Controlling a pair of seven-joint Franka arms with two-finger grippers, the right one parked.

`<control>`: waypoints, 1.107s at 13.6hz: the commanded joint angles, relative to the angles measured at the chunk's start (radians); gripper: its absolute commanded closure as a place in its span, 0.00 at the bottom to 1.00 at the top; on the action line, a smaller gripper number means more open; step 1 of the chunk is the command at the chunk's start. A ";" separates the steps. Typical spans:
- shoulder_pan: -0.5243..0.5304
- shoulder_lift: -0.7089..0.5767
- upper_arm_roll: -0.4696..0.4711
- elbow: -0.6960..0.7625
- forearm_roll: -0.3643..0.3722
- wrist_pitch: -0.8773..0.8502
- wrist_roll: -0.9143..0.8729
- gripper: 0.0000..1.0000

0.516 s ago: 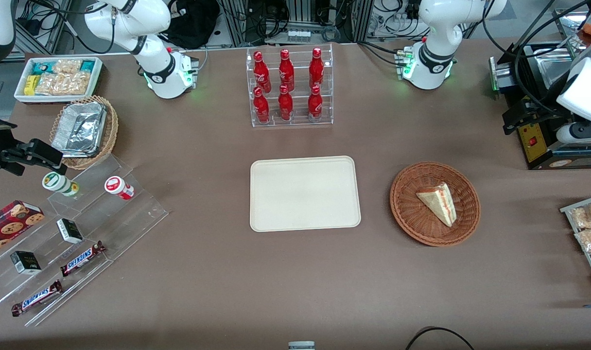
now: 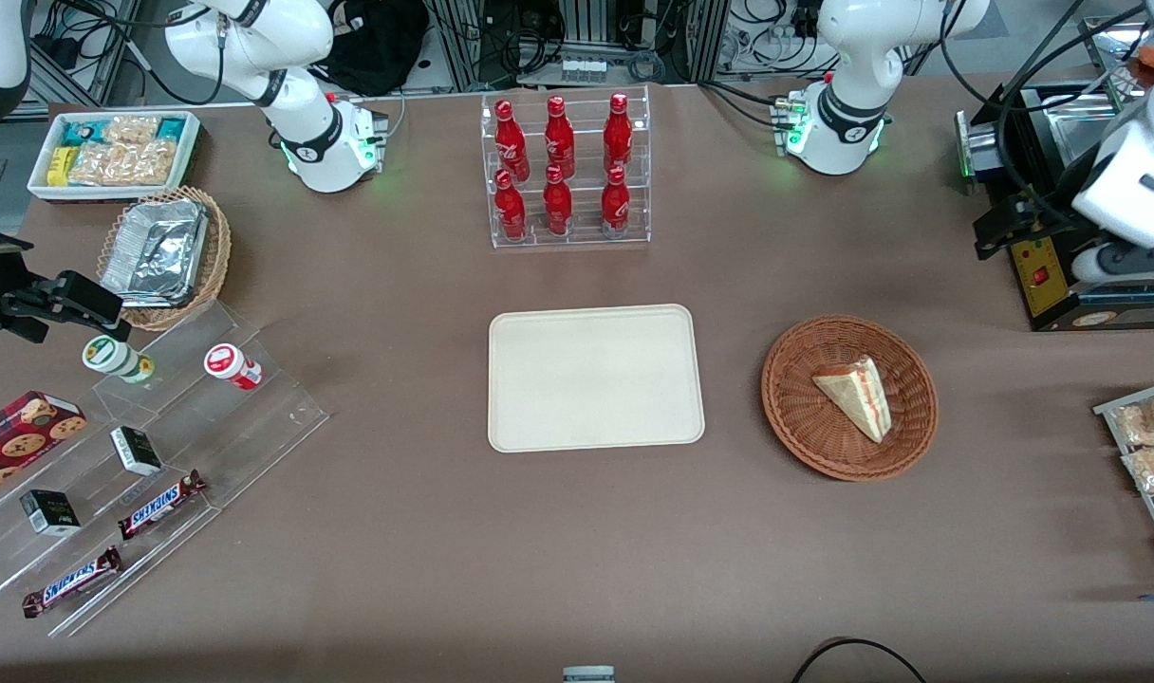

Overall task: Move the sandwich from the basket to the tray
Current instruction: 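Move the left gripper over the wicker basket toward the sandwich, then lower the left gripper and grasp the wrapped sandwich in the basket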

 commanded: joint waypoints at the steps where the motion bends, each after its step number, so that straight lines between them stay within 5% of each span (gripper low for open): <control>1: 0.010 0.035 -0.008 -0.055 0.000 0.035 -0.061 0.00; 6: 0.009 0.025 -0.011 -0.311 0.002 0.314 -0.211 0.00; 12: 0.004 0.038 -0.045 -0.552 0.002 0.703 -0.707 0.00; 15: 0.004 0.079 -0.047 -0.632 0.005 0.845 -0.732 0.00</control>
